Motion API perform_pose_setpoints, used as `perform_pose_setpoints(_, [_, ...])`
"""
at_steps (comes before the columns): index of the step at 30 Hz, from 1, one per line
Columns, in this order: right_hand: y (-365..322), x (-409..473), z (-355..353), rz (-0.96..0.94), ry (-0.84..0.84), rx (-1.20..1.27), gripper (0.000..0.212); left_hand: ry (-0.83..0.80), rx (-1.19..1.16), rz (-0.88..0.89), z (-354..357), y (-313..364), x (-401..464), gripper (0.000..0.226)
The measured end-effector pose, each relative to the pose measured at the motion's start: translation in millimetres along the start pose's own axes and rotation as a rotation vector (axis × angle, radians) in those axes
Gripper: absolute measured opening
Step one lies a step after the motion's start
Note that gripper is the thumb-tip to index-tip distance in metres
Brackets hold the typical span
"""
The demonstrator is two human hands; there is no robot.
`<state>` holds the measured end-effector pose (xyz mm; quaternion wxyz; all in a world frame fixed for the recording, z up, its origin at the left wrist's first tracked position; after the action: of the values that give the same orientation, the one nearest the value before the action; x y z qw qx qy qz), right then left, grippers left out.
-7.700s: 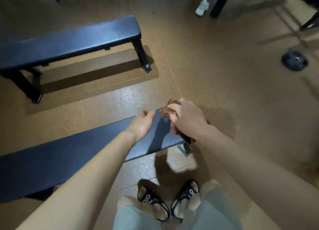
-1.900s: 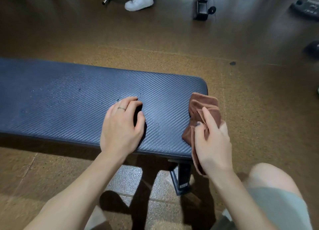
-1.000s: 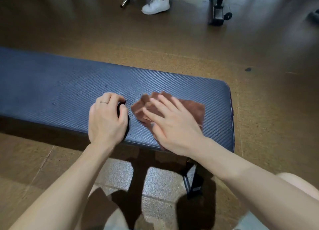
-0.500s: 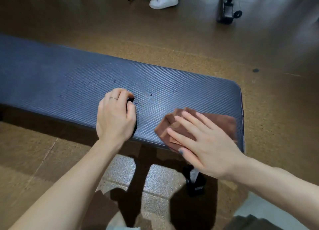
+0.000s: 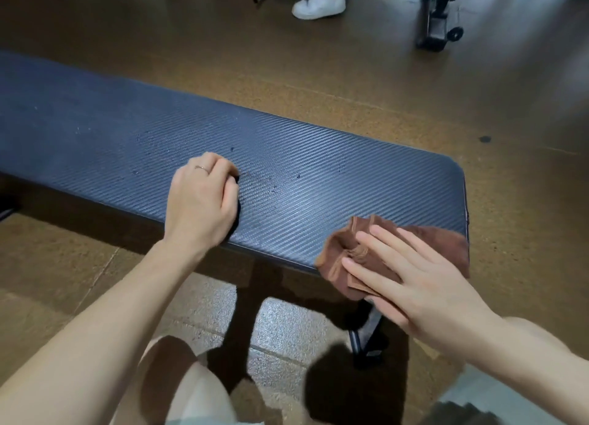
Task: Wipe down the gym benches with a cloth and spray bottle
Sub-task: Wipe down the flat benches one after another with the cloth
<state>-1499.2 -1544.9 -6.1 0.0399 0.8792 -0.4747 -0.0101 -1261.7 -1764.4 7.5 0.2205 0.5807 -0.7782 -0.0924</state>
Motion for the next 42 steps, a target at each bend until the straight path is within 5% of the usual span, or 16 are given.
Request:
perform_pose_setpoints(9, [-31.0,142.8,-2.0,-0.004,0.026,0.053,0.053,-0.010,-0.077,-0.050,1.1,-6.6,-0.1,0.022])
perform_pose_setpoints(18, [-7.7,34.2,-6.0,0.202,-0.046,0.093,0.048,-0.054,-0.059,-0.056,3.3,-4.5,-1.9,0.027])
perform_pose_setpoints(29, [35.6,241.3,0.1,0.374,0.156,0.150,0.052,-0.045,-0.088,-0.110,3.4,-11.1,-2.8,0.022])
perform_pose_setpoints(32, [57.5,224.7,3.8,0.405,0.177,0.168,0.050,-0.059,-0.047,-0.083,4.8,-11.1,-1.9,0.019])
perform_pose_setpoints(39, [132.5,78.2,-7.4,0.881,0.223,0.064,0.043,-0.041,-0.028,-0.064,7.1,-10.0,-4.2,0.011])
perform_pose_setpoints(42, [127.3,91.6,-5.5,0.970,0.181,0.038,0.047,-0.029,-0.019,-0.063,9.8,-7.1,-4.1,0.012])
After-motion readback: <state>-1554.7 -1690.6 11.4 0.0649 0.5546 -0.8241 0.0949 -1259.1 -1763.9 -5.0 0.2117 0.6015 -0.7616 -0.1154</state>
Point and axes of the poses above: each hand's wrist, its own x-axis towards the middle knuckle, its own z-axis out of the palm, y = z × x, the point moved 6 cm from there along x, towards the middle knuckle, and after that the axes turned 12 degrees about -z, right-handed, at the moved point
